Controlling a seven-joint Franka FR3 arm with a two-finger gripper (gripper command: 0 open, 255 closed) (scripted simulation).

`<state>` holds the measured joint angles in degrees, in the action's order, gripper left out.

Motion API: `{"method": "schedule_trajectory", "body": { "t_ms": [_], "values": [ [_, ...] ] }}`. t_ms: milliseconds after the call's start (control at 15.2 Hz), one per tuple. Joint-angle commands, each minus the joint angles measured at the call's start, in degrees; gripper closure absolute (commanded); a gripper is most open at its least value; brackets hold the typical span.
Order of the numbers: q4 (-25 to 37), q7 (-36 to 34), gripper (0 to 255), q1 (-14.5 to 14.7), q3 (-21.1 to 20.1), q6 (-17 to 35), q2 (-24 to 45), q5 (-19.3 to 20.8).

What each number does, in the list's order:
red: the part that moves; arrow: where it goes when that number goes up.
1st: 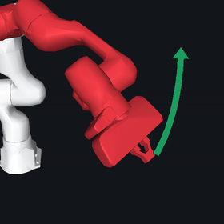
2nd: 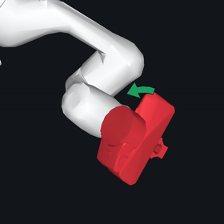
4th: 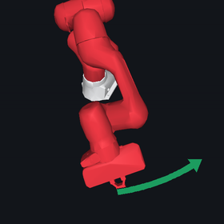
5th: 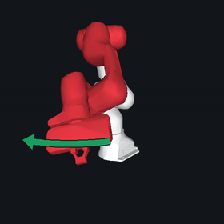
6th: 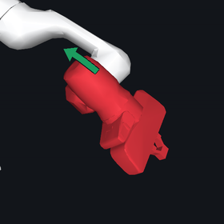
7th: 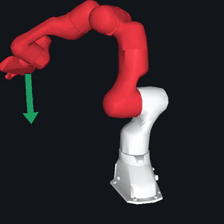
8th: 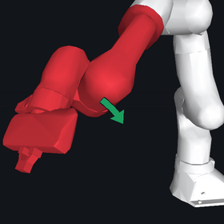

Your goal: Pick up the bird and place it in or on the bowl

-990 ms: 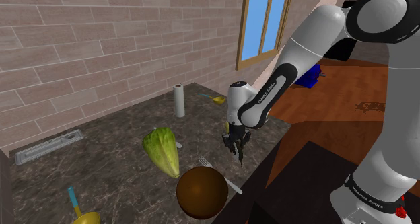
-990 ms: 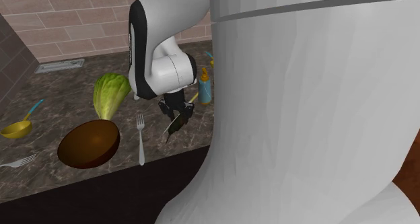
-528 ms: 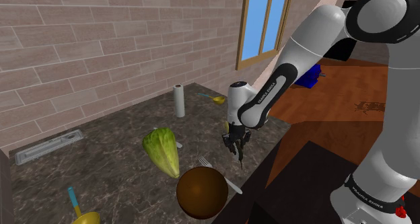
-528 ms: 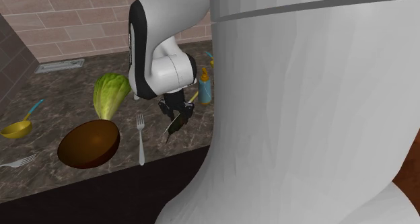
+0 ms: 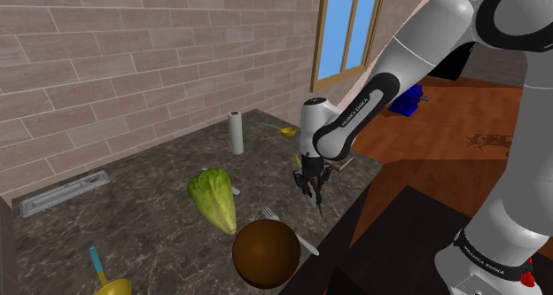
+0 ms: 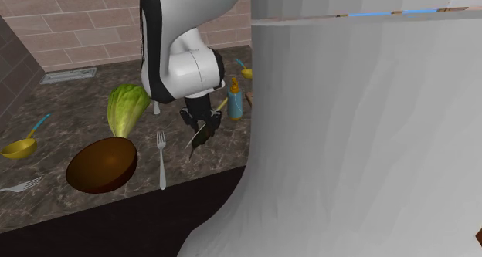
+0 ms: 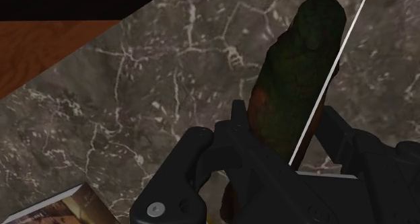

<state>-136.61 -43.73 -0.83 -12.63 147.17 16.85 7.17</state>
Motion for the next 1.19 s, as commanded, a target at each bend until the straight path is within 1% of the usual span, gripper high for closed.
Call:
{"method": "schedule_trajectory", "body": {
  "t_ms": [0,1122],
  "values": [
    [-0.36,0.56,255,-0.31,-0.39,-1.31,-1.71,-0.73],
    [0.87,4.18,255,-1.27,-1.97,-13.89,-13.49,-5.81]
  ]
}}
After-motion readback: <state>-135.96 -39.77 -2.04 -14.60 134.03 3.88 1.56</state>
